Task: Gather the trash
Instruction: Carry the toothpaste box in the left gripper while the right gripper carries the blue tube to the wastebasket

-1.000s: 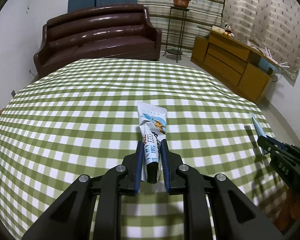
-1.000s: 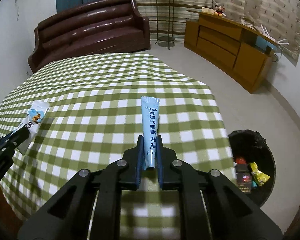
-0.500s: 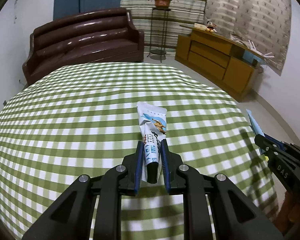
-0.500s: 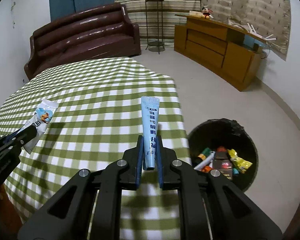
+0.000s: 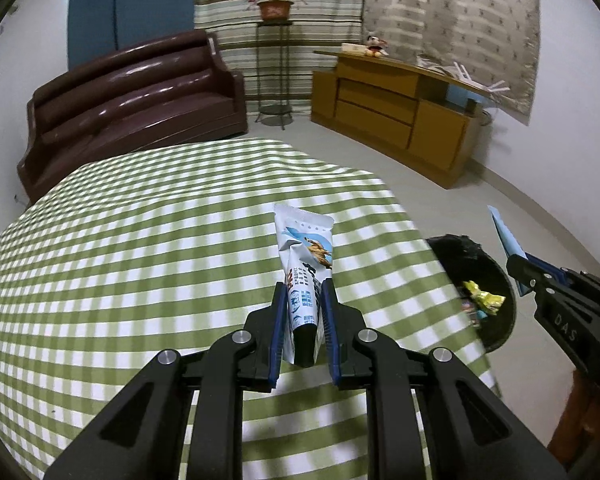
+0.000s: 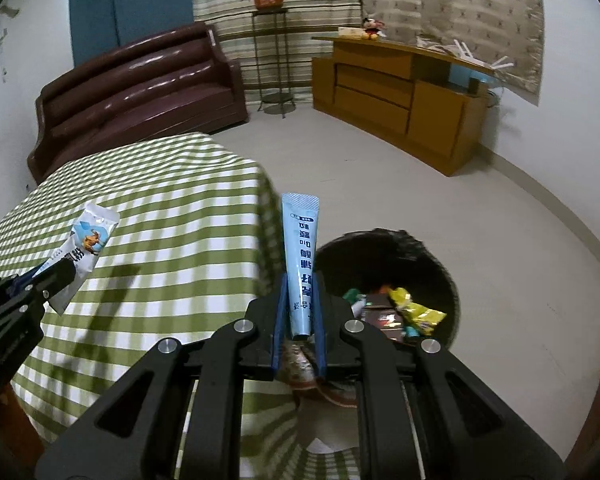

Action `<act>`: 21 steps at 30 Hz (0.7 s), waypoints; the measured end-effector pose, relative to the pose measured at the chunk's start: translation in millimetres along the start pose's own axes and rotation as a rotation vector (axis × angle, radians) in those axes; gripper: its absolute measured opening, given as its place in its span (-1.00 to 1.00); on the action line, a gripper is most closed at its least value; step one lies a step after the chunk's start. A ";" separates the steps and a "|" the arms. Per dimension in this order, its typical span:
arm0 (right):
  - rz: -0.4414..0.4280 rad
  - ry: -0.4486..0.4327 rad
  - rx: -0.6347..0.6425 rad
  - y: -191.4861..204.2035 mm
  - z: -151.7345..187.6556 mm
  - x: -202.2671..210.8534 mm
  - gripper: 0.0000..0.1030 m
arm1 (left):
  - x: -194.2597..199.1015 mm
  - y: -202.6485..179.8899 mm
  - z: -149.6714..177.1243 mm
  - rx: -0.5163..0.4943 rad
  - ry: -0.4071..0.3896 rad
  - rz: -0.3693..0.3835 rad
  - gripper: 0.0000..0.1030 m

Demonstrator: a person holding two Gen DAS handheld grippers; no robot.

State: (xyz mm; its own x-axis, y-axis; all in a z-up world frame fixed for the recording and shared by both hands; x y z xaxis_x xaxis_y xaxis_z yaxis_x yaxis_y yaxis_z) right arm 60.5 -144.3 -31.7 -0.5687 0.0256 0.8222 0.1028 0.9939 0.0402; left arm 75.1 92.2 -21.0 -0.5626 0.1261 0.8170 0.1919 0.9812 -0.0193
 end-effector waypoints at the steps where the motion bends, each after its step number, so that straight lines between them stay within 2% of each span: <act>1: 0.005 -0.001 -0.010 -6.5 0.2 0.3 -0.77 | -1.0 -6.5 -1.5 -0.010 0.000 0.007 -0.64; 10: 0.052 -0.004 -0.072 -47.9 0.8 -0.9 -0.77 | -10.8 -59.7 -14.6 -0.094 -0.008 0.064 -0.64; 21: 0.082 -0.004 -0.107 -69.2 -5.5 -10.9 -0.77 | -34.2 -100.8 -32.0 -0.156 0.006 0.107 -0.64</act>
State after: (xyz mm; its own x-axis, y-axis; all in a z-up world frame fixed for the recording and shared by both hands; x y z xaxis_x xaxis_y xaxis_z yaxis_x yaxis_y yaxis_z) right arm 64.1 -213.9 -40.3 -0.5576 0.1071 0.8232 0.2357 0.9713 0.0332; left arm 100.7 -15.7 -28.5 -0.5281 0.2268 0.8184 0.3724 0.9279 -0.0168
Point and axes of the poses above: each gripper's, at about its wrist camera, not at the fingertips, and x roughly against the way its jaws point, y to its left, z to its underside, the point moved 1 cm from there along -x, roughly the way its jaws point, and after that the axes turned 11 degrees about y, right-handed, at the moved point
